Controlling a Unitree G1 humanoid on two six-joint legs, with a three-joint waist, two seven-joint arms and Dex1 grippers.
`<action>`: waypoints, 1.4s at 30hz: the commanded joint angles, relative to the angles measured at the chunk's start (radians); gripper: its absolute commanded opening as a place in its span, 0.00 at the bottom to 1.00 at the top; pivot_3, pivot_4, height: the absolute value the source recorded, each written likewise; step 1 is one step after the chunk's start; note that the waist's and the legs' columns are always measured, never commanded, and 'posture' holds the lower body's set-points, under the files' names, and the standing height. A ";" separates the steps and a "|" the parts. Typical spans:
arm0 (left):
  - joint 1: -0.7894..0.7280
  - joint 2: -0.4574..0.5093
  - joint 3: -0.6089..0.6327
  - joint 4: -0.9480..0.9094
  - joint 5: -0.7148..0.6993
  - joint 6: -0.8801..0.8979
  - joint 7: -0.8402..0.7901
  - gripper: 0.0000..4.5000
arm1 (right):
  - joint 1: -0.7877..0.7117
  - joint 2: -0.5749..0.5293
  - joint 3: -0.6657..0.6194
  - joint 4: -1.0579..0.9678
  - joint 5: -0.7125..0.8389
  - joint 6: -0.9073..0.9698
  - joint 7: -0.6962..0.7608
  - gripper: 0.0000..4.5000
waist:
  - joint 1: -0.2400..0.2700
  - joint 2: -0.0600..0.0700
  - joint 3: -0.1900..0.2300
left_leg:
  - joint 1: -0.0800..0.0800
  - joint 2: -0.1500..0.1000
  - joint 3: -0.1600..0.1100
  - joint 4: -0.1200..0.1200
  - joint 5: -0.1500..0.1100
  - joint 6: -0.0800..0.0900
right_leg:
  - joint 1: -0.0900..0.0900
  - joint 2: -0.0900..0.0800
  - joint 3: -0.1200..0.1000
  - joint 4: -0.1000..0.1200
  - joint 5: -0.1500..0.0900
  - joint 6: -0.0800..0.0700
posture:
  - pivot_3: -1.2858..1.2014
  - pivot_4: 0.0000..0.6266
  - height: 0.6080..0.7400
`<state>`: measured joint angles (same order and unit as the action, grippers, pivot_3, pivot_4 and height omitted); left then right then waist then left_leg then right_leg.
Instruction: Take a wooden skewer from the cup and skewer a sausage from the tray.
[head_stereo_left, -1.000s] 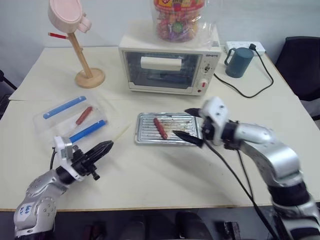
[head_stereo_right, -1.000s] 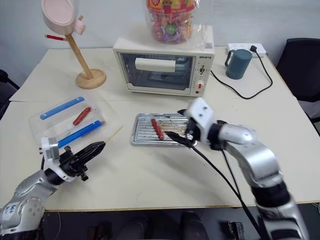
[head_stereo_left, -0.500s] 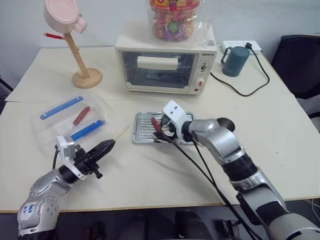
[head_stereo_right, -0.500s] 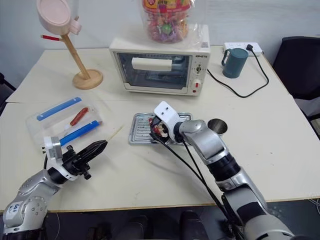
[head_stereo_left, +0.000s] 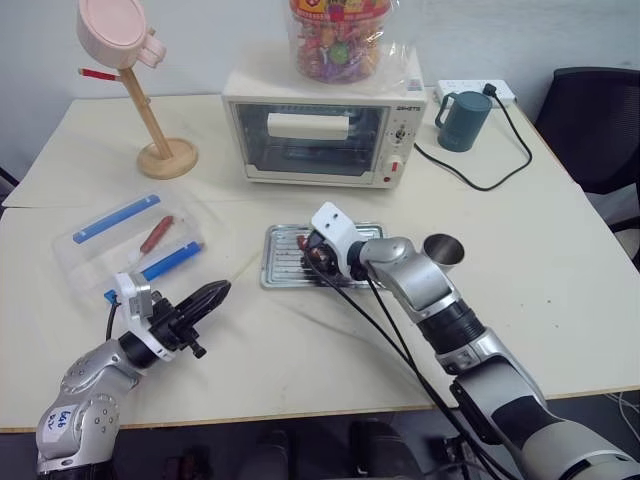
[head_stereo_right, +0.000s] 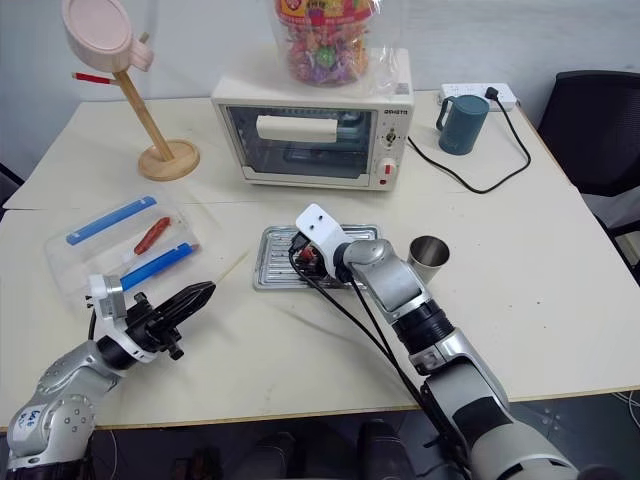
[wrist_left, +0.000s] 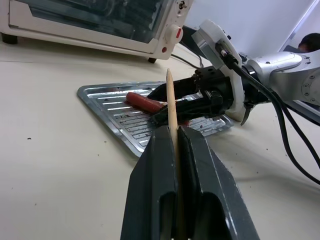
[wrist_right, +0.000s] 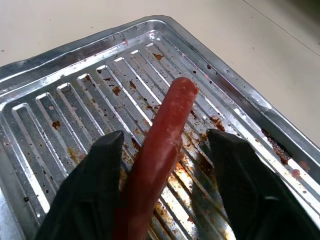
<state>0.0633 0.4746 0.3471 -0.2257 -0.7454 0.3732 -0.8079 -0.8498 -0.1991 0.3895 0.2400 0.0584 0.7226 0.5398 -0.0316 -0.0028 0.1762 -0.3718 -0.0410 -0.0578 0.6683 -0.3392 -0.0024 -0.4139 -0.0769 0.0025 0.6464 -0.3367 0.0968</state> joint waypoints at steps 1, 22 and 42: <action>0.000 0.012 0.017 -0.029 -0.007 -0.012 -0.003 0.00 | 0.000 0.011 -0.006 -0.031 -0.007 -0.005 0.017 0.39 | -0.001 0.000 0.000 | 0.000 0.000 0.000 0.000 0.000 0.000 | 0.000 0.000 0.000 0.000 0.000 0.000 | 0.52 0.24 1.00; -0.025 0.012 0.000 -0.006 0.011 -0.021 -0.011 0.00 | 0.023 -0.017 -0.014 -0.056 -0.006 -0.025 0.088 0.23 | 0.000 0.000 0.000 | 0.000 0.000 0.000 0.000 0.000 0.000 | 0.000 0.000 0.000 0.000 0.000 0.000 | 0.52 0.24 1.00; -0.033 0.226 -0.037 0.042 0.069 -0.035 -0.258 0.00 | 0.089 -0.337 -0.050 -0.386 0.131 -0.198 0.541 0.23 | 0.003 0.000 0.000 | 0.000 0.000 0.000 -0.001 0.000 0.000 | 0.000 0.000 0.000 -0.002 0.000 0.000 | 0.52 0.24 1.00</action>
<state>0.0197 0.6450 0.3273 -0.1769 -0.7146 0.3646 -0.9726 -0.7626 -0.4859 0.3661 -0.0406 0.1461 0.5768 0.9772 -0.0288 -0.0032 0.1765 -0.3720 -0.0409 -0.0578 0.6668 -0.3392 -0.0024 -0.4139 -0.0770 0.0022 0.6443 -0.3367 0.0968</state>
